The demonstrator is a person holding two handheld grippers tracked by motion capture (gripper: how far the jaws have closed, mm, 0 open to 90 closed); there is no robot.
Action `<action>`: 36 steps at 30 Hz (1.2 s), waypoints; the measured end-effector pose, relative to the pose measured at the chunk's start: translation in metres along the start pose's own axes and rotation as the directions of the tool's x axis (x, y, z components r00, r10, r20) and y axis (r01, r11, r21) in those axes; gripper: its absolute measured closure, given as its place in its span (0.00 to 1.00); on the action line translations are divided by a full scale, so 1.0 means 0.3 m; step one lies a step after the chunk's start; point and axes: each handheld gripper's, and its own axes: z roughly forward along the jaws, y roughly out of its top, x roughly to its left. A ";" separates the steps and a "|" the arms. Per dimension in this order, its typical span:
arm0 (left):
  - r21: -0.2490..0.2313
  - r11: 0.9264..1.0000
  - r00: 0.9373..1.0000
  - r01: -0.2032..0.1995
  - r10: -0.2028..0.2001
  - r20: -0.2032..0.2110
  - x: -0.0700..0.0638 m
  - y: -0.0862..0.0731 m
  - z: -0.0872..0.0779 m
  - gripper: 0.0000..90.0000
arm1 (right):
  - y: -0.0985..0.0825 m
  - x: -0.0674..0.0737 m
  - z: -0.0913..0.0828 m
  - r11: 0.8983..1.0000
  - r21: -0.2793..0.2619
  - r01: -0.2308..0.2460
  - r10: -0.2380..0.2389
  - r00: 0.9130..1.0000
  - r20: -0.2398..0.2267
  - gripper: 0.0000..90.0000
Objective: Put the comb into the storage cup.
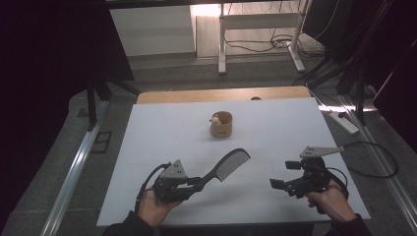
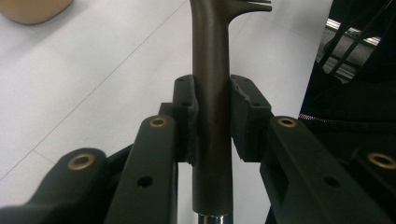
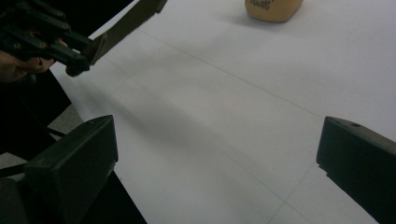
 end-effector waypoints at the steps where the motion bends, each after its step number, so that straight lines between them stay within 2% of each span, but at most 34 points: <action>1: 0.000 1.000 1.000 0.000 0.000 0.001 0.000 0.000 0.001 0.80 | 0.006 -0.001 0.003 1.000 0.000 -0.006 0.006 1.000 -0.003 0.00; 5: 0.009 1.000 1.000 -0.007 0.007 0.007 0.000 -0.001 0.005 0.80 | 0.024 -0.004 0.018 1.000 -0.009 -0.025 0.025 1.000 -0.017 0.00; 18: 0.015 1.000 1.000 -0.009 0.009 0.025 0.000 0.001 0.021 0.80 | 0.079 -0.003 0.065 0.999 0.023 -0.044 0.045 0.998 -0.040 0.00; 27: 0.014 1.000 0.999 -0.016 0.015 0.036 -0.002 0.003 0.028 0.80 | 0.122 0.006 0.097 0.998 0.041 -0.054 0.058 0.994 -0.094 0.00; 36: 0.011 0.999 0.999 -0.033 0.032 0.043 -0.005 0.009 0.036 0.80 | 0.165 0.015 0.131 0.995 0.083 -0.062 0.070 0.993 -0.097 0.00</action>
